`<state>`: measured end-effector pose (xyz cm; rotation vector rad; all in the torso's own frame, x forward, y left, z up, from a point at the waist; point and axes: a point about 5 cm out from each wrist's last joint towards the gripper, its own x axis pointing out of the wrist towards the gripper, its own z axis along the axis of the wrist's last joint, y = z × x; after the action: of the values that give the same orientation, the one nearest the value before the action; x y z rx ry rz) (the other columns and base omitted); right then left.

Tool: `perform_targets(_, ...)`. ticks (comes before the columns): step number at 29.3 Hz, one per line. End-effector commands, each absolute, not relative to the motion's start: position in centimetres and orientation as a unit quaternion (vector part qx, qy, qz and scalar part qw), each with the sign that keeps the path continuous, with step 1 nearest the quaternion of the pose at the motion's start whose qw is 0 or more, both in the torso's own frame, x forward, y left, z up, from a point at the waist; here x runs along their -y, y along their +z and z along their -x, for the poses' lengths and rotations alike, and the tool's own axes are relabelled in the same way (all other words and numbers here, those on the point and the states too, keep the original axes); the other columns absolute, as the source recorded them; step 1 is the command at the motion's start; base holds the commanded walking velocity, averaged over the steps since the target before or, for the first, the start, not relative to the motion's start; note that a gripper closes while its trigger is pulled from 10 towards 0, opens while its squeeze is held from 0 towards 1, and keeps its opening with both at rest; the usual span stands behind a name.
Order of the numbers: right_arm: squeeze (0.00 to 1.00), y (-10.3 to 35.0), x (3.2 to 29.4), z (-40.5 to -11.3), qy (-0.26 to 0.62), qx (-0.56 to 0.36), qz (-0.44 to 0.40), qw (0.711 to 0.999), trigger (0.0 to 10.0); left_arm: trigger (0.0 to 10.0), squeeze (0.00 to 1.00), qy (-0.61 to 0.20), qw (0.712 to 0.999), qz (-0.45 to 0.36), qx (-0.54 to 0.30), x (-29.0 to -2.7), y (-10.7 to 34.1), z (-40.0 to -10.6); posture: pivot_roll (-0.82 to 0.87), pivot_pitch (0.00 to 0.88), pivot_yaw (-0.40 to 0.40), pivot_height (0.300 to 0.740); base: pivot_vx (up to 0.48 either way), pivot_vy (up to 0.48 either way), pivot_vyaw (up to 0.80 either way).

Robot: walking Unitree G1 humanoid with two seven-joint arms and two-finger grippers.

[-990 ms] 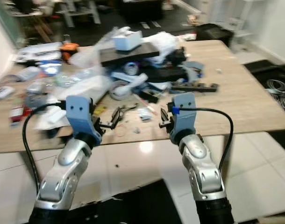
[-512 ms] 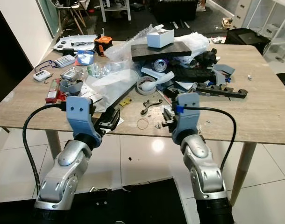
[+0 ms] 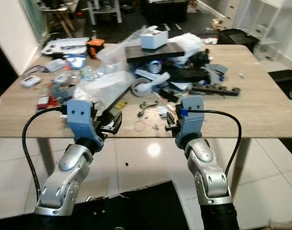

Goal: Picking trash to rubbish bin

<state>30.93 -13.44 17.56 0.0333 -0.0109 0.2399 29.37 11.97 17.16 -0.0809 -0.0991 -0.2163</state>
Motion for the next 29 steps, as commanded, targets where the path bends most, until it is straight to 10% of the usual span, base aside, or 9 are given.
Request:
perform_targets(1,0.0,17.02,13.56,-30.87,0.117,-0.01,-0.024,0.993,10.0,10.0,0.0,-0.111,0.992,0.039,0.04,-11.81,16.89,-29.24,-0.03,0.082,0.024,0.74,0.0,0.0,-0.73)
perform_targets(17,0.0,16.94,13.34,-30.81,0.12,-0.009,-0.026,0.992,10.0,10.0,0.0,-0.105,0.993,0.042,0.035,-11.97,16.92,-29.31,-0.02,0.079,0.027,0.74,0.0,0.0,-0.05)
perform_targets(29,0.0,16.82,12.97,-30.85,0.124,-0.009,-0.029,0.992,10.0,10.0,0.0,-0.111,0.992,0.04,0.034,-12.04,17.06,-29.33,-0.01,0.071,0.031,0.74,0.0,0.423,0.0)
